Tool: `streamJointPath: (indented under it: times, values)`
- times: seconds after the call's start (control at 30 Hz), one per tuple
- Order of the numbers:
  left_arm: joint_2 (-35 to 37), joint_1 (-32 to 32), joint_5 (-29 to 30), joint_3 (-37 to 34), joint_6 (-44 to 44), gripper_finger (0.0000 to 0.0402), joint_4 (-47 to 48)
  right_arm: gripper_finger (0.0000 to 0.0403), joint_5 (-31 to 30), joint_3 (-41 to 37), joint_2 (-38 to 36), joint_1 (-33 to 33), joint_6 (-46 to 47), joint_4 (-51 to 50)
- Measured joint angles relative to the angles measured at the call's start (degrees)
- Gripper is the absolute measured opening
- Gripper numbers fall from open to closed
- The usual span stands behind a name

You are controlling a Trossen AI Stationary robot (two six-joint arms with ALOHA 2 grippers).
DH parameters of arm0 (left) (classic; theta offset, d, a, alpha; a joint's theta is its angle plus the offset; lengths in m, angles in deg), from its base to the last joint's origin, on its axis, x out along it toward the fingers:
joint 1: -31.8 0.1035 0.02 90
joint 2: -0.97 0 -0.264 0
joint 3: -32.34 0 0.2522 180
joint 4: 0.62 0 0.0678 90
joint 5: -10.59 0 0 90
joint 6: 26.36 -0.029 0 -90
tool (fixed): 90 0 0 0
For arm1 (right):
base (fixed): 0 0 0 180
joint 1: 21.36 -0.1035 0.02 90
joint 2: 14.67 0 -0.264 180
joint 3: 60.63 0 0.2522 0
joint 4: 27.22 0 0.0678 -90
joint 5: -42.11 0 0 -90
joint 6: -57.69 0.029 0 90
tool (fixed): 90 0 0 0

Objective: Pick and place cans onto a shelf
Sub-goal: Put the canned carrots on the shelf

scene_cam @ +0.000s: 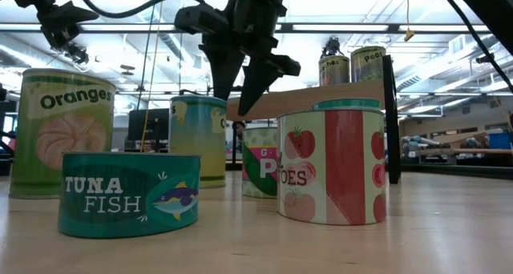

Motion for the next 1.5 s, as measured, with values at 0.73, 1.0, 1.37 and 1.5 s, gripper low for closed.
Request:
streamJointPath:
  times: [0.73, 1.0, 1.37, 1.5]
  values:
    - [0.0, 0.0, 0.0, 0.0, 0.0, 0.0247, 0.0, 0.0011, 4.5, -0.1, 0.0, 2.3, -6.6, 0.9]
    - [0.0, 0.0, 0.0, 0.0, 0.3, 0.0247, 0.0, 0.0008, 8.1, -0.1, 0.0, 3.5, -24.8, 0.9]
    - [0.0, 0.0, 0.0, 0.0, 1.6, 0.0247, 0.0, 0.0016, 9.0, 1.2, 0.4, 4.4, -42.3, 1.2]
    - [0.0, 0.0, 0.0, 0.0, 1.3, 0.0247, 0.0, 0.0028, 8.3, 2.4, 0.7, 4.4, -43.1, 1.3]
